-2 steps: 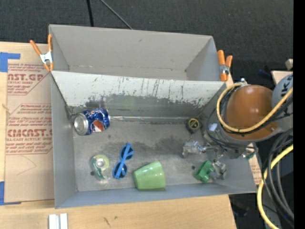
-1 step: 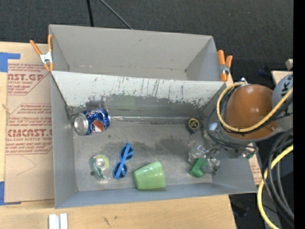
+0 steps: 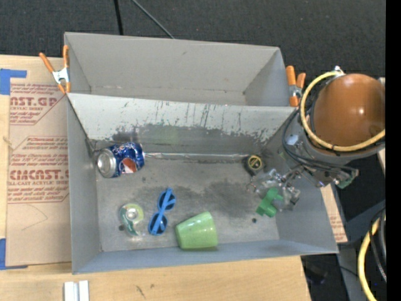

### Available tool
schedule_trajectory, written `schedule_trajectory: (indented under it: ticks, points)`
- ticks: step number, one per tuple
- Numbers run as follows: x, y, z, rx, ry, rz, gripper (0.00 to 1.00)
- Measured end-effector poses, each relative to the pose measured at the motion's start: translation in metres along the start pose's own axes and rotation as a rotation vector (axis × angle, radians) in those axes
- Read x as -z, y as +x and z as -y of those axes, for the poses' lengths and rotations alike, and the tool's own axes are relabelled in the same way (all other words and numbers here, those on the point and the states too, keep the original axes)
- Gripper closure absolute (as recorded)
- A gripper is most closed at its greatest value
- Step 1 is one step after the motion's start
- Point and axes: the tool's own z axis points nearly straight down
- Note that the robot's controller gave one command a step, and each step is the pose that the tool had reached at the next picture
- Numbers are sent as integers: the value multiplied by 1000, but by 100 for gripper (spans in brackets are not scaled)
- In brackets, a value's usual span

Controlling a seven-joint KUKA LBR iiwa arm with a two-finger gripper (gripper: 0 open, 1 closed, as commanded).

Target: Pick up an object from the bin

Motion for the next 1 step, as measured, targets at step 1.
schedule_trajectory:
  ticks: [1]
  points:
    - [79, -14, 21, 367, -3, -1, 100]
